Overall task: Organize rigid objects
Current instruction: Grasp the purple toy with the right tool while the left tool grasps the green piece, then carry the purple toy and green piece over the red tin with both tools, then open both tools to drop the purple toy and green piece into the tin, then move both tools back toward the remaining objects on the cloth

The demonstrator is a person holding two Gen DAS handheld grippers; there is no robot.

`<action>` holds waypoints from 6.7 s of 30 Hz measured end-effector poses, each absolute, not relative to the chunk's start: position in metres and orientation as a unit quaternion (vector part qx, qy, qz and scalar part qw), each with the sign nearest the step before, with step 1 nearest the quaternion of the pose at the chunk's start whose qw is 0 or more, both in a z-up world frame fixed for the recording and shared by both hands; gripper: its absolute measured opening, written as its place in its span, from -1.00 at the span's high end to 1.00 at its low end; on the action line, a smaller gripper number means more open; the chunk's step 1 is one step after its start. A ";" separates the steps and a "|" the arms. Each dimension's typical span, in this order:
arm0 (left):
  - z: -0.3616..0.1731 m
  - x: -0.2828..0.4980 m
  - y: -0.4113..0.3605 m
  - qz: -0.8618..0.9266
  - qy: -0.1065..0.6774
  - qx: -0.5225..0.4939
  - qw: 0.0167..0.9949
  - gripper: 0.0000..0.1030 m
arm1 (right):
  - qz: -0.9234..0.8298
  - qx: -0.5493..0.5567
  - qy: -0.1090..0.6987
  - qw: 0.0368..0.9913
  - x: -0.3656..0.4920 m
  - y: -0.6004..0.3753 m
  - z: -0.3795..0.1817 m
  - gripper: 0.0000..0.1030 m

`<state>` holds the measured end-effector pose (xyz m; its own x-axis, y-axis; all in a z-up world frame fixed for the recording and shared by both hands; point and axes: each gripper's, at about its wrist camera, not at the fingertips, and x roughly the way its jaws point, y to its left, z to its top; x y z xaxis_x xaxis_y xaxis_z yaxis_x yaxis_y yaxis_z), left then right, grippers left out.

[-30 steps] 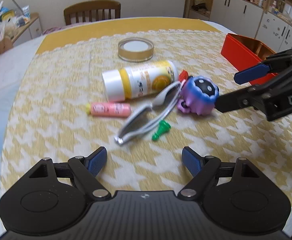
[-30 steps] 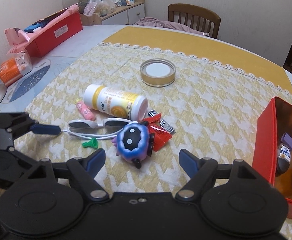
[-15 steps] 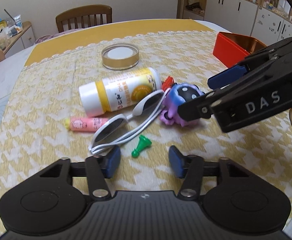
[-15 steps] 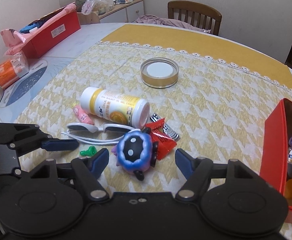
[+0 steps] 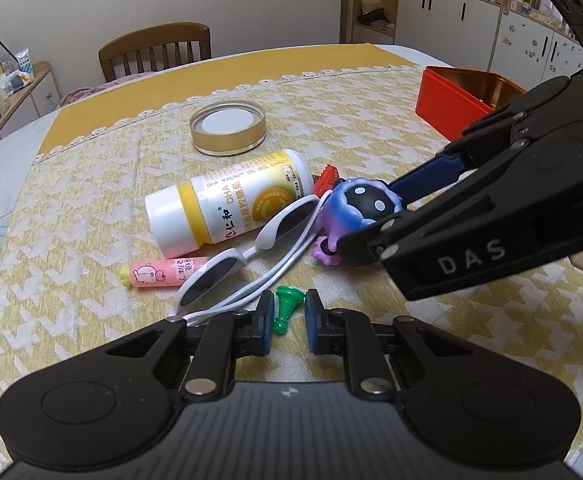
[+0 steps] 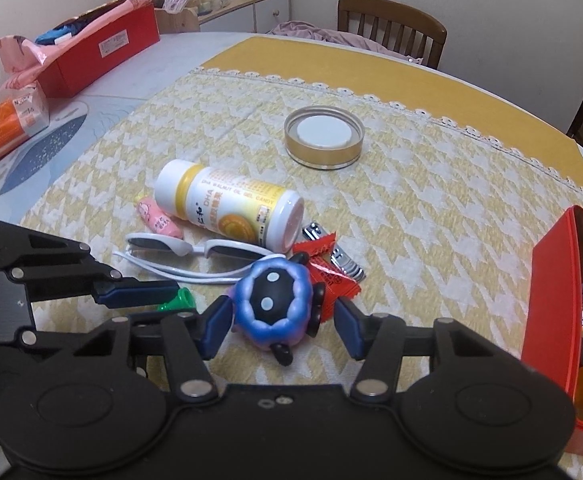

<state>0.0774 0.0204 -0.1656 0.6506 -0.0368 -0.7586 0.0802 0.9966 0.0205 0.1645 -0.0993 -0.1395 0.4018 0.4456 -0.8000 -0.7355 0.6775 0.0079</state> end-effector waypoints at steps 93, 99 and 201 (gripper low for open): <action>-0.061 0.173 -0.120 -0.150 0.383 0.022 0.911 0.73 | 0.219 -0.031 0.362 0.906 0.210 -0.333 -0.072 0.03; -0.066 0.204 -0.150 -0.157 0.391 0.023 0.907 0.73 | 0.203 -0.033 0.381 0.901 0.228 -0.352 -0.085 0.03; -0.050 0.129 -0.072 -0.117 0.347 -0.014 0.931 -0.57 | 0.311 -0.002 0.356 0.881 0.170 -0.291 -0.066 -0.99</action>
<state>0.1290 -0.0715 -0.0498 0.7325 -0.2267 -0.6419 0.2072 0.9724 -0.1069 0.1703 -0.2906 -0.0664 0.5529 0.5468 -0.6287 -0.5496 0.8065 0.2180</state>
